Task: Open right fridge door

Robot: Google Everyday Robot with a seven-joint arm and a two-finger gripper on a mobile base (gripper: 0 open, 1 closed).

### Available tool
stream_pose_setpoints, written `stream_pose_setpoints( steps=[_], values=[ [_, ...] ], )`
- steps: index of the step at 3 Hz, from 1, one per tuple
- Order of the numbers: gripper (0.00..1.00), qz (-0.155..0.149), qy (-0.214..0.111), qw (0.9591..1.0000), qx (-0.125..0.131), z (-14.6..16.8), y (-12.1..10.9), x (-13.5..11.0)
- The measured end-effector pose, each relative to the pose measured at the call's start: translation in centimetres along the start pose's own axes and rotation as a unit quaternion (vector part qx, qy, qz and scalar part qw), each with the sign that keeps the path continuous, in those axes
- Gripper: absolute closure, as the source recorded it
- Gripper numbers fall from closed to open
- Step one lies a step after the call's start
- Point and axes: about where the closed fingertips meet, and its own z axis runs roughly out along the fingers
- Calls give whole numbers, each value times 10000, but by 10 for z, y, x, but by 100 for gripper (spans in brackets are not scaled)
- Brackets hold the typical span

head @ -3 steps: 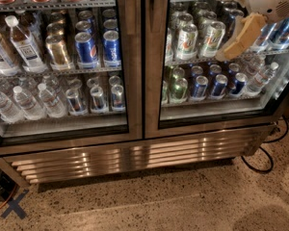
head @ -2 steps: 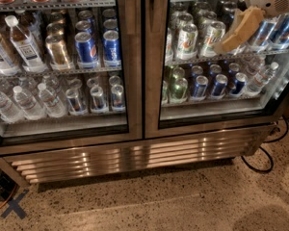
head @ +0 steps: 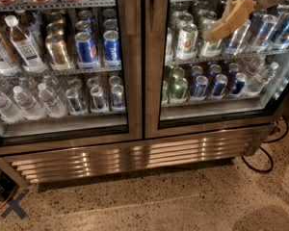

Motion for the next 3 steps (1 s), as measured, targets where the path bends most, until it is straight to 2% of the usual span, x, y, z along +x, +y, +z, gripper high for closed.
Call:
stream_pose_setpoints(
  steps=[2, 3],
  values=[
    [22, -116, -251, 9995, -132, 12, -12, -14],
    [18, -162, -324, 9991, -240, 19, -14, -19]
  ],
)
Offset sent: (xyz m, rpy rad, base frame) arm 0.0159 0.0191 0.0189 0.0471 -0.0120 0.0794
